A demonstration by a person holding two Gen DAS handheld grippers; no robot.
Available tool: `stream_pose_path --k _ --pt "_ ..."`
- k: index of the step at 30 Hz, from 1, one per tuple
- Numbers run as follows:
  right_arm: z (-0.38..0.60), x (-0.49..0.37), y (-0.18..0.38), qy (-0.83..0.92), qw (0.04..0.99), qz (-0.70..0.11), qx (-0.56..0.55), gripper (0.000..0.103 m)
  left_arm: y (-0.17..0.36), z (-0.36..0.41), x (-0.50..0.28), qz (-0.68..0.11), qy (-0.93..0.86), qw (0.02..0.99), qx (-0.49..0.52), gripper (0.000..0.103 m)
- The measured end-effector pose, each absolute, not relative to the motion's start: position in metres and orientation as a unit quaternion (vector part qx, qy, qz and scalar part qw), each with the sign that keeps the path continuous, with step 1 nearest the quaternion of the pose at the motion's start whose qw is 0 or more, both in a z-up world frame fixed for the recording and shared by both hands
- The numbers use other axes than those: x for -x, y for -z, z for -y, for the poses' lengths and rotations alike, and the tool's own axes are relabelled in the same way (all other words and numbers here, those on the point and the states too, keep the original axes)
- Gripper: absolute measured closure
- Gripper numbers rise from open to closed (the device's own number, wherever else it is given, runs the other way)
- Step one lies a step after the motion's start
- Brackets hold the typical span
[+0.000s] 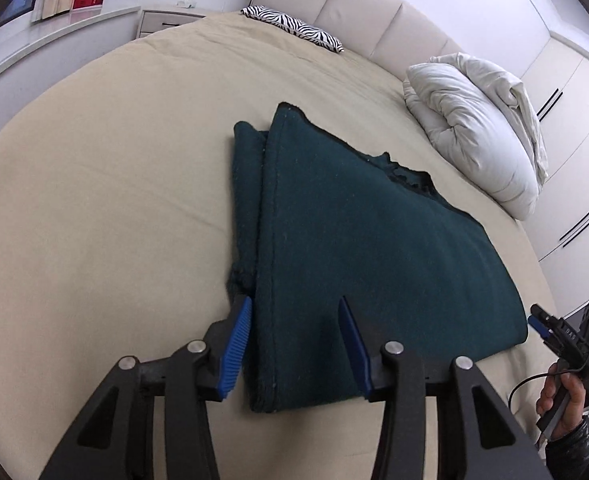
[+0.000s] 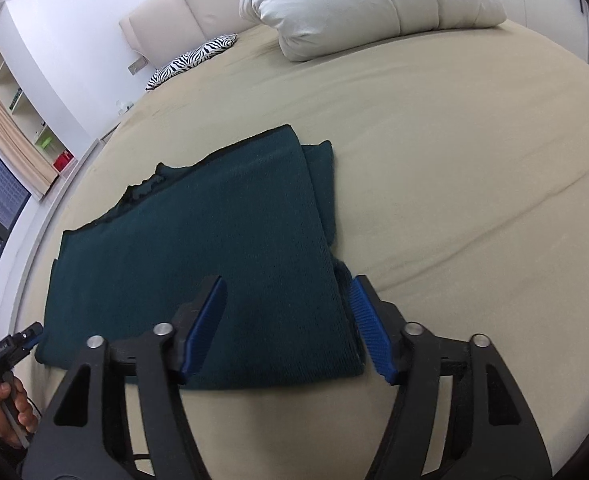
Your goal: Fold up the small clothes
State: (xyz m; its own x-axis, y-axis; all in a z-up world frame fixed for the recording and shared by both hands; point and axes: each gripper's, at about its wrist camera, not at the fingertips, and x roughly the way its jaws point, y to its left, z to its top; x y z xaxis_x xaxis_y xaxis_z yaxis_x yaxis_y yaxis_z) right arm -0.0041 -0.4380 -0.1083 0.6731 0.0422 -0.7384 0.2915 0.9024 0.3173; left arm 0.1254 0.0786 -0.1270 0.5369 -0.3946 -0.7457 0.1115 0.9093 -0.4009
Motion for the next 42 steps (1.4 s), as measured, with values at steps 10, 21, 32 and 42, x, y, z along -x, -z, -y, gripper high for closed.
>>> stream_pose_path --k 10,21,32,42 --pt "0.442 0.006 0.118 0.067 0.883 -0.414 -0.21 0.047 0.128 -0.071 -0.119 -0.455 0.135 0.871 0.127 0.075" --pt "0.439 0.013 0.124 0.09 0.882 -0.432 -0.167 0.095 0.132 -0.07 -0.119 -0.457 0.134 0.872 0.115 0.093" --pt "0.445 0.013 0.129 0.093 0.88 -0.436 -0.166 0.097 0.132 -0.069 -0.117 -0.459 0.137 0.871 0.111 0.096" --pt "0.443 0.013 0.127 0.097 0.878 -0.441 -0.158 0.098 0.135 -0.072 -0.11 -0.458 0.141 0.87 0.117 0.097"
